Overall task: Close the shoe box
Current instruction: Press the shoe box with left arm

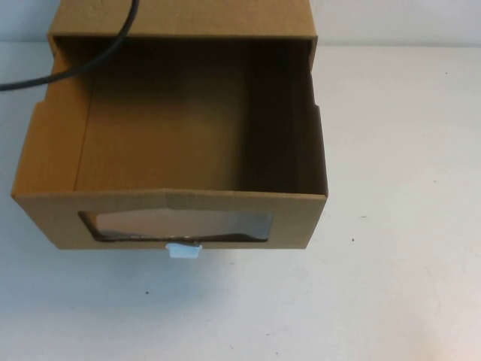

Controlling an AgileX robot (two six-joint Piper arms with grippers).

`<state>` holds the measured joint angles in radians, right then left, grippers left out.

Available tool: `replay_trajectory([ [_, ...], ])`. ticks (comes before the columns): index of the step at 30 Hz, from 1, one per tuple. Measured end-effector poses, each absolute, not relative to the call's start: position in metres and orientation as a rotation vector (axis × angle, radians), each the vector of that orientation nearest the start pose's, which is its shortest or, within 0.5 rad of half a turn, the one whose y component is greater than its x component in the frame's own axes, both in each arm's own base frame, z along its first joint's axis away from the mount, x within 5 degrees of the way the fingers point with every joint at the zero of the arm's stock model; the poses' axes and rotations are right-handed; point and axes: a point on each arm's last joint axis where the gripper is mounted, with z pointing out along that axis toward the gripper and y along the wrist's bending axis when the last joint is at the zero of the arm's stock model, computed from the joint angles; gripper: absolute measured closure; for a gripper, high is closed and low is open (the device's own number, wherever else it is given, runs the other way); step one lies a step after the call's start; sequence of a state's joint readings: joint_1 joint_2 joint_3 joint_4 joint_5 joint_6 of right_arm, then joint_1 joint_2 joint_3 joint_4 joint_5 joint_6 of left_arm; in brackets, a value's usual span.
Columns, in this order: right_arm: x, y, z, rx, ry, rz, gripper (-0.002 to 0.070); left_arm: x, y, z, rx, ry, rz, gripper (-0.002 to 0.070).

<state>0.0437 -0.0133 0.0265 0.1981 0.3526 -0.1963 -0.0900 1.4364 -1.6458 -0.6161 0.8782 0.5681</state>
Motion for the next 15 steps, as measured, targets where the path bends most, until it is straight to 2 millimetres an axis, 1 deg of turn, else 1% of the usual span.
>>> replay_trajectory([
  [2, 0.053, 0.009, 0.174, -0.097, 1.841, 0.086, 0.0687, 0.327, -0.072, 0.460, 0.549, 1.991, -0.461, 0.0677],
  [3, 0.053, 0.009, 0.174, -0.097, 1.841, 0.086, 0.0687, 0.337, -0.074, 0.457, 0.562, 2.007, -0.480, 0.0677],
  [5, 0.053, 0.009, 0.174, -0.097, 1.841, 0.086, 0.0687, 0.361, -0.079, 0.447, 0.588, 2.038, -0.515, 0.0677],
  [6, 0.053, 0.009, 0.174, -0.097, 1.841, 0.086, 0.0687, 0.369, -0.080, 0.446, 0.596, 2.042, -0.529, 0.0677],
  [9, 0.053, 0.009, 0.174, -0.097, 1.841, 0.086, 0.0687, 0.397, -0.086, 0.427, 0.621, 2.089, -0.590, 0.0677],
  [11, 0.053, 0.009, 0.174, -0.097, 1.841, 0.086, 0.0687, 0.410, -0.089, 0.416, 0.632, 2.111, -0.625, 0.0677],
  [15, 0.053, 0.009, 0.174, -0.097, 1.841, 0.086, 0.0687, 0.425, -0.092, 0.401, 0.630, 2.133, -0.664, 0.0677],
])
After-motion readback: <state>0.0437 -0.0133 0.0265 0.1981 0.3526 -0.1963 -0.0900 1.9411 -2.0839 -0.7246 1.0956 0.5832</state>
